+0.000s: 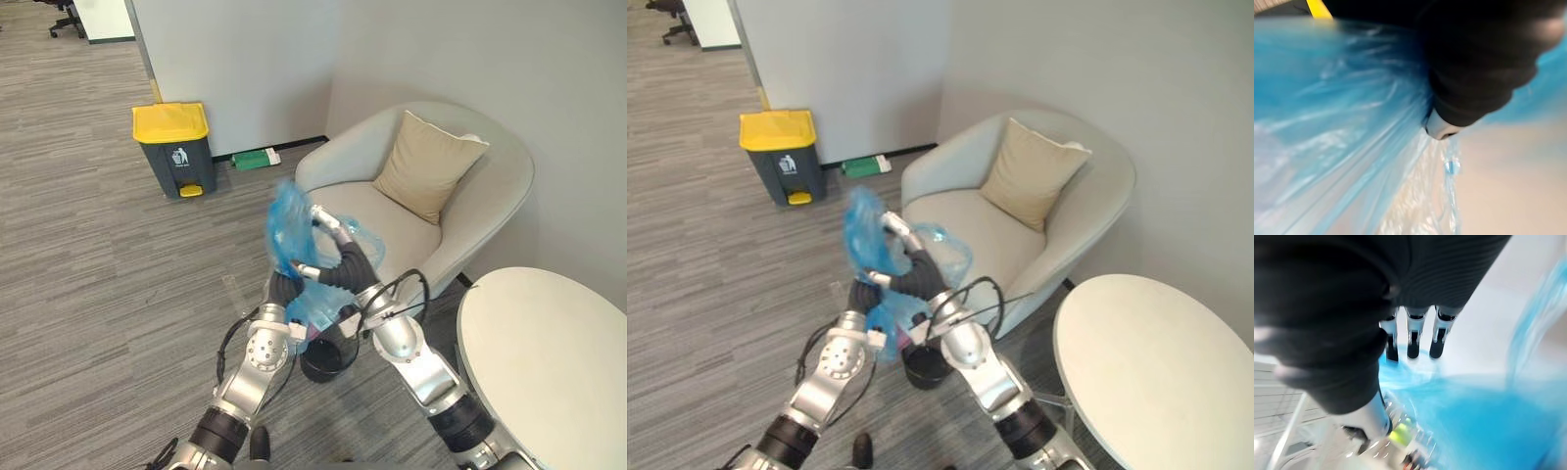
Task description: Gather rubbish on tea table into small bin, then transfer packed bag to large trash can.
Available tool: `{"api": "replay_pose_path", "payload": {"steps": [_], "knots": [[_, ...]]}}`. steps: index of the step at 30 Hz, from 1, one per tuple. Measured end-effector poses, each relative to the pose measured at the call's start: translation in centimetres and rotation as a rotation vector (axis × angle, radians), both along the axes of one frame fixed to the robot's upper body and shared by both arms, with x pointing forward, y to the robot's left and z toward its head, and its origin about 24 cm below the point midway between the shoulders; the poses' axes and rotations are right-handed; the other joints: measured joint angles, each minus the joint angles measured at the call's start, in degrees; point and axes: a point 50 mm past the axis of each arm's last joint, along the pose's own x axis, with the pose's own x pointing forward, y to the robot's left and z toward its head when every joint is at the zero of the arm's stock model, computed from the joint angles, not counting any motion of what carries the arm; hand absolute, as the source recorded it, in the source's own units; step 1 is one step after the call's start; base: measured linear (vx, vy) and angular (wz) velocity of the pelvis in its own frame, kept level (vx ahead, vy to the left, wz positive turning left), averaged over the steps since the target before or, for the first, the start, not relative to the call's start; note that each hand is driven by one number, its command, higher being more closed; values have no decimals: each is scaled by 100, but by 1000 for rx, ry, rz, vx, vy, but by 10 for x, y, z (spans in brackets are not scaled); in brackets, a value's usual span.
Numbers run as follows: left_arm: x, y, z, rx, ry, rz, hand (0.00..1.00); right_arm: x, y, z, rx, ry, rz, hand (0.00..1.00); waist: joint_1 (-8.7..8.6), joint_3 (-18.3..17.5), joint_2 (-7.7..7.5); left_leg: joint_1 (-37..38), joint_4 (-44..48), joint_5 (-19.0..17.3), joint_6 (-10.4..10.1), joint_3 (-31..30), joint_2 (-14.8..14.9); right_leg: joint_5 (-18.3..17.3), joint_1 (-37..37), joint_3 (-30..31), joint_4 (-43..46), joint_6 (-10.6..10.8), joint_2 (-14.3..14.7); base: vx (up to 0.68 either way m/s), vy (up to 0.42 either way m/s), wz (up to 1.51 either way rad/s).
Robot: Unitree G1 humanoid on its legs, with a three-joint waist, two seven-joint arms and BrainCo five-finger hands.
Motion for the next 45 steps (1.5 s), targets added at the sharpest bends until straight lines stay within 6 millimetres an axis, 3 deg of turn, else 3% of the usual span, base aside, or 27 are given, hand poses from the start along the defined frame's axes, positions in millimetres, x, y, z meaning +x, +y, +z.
{"api": "replay_pose_path", "payload": {"steps": [5,15,18,21,26,30,36,41,45], "knots": [[-7,12,-4,-13,13,50,100,-11,-31,8,18,-76,-148,0,-45,18,46,9,-2,-4,6,3,-17,-3,7,-3,-3,6,-21,0,0,0],[-27,29,-28,-90,126,143,100,-35,-86,-11,229,-4,-471,0,-89,36,176,7,-3,-33,47,6,-70,-35,13,-23,-12,11,-84,0,0,0],[-36,40,-38,-122,175,179,100,-41,-101,-38,307,118,-571,0,-121,36,176,6,-2,-35,48,6,-71,-38,13,-32,-14,14,-87,0,0,0],[-44,47,-50,-163,231,220,100,-48,-113,-83,329,317,-665,0,-127,42,191,7,-3,-36,47,5,-70,-39,17,-37,-14,15,-86,0,0,0],[-64,56,-97,-191,454,255,100,-71,-127,-158,377,668,-806,0,-127,52,330,81,-10,-131,12,6,-39,-41,110,-28,-39,41,-99,0,0,0],[-80,60,-124,-209,587,283,100,-89,-127,-198,410,863,-855,0,-122,66,398,195,-31,-177,14,1,-45,-109,249,-51,-78,95,-107,0,0,0],[-108,76,-158,-229,765,380,100,-124,-124,-248,481,1144,-914,0,-100,197,373,416,-31,-266,-19,-13,-59,-189,468,-71,-32,115,-120,44,-15,3],[-127,79,-175,-239,869,417,100,-148,-120,-268,514,1284,-944,0,-75,302,351,548,-28,-266,-11,-63,-74,-253,613,-89,-10,87,-122,63,-24,4],[-137,77,-182,-241,921,416,100,-151,-120,-270,551,1302,-944,0,-77,361,354,605,-16,-295,-21,-93,-73,-303,686,-114,11,73,-116,42,-31,4]]}}
